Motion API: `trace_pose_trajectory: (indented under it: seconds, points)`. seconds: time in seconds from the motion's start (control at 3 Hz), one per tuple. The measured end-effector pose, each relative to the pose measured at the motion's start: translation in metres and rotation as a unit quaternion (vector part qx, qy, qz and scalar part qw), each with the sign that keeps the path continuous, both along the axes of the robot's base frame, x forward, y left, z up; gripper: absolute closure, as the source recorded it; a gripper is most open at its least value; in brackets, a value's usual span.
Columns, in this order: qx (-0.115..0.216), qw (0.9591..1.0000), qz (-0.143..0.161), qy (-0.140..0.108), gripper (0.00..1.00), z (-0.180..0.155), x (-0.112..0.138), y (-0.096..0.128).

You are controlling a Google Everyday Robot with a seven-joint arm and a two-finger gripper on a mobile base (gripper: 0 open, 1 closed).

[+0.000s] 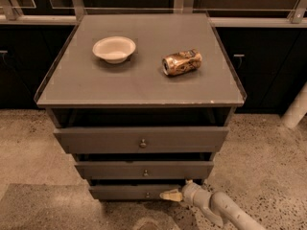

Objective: Open bottom drawer

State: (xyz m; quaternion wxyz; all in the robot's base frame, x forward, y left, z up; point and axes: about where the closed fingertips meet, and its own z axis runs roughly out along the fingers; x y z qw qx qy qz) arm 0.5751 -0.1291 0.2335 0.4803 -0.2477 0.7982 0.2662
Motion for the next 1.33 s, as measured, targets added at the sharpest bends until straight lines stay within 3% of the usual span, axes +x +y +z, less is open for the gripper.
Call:
trace_pose_trajectory:
  seconds: [0.33, 1.0, 1.33]
  points:
    - [-0.004, 1.0, -0.004, -0.002, 0.0, -0.013, 0.012, -0.001]
    - [-0.051, 0.9981, 0.005, 0.035, 0.0, -0.045, 0.015, -0.011]
    - [-0.053, 0.9979, 0.006, 0.037, 0.0, -0.048, 0.013, -0.012]
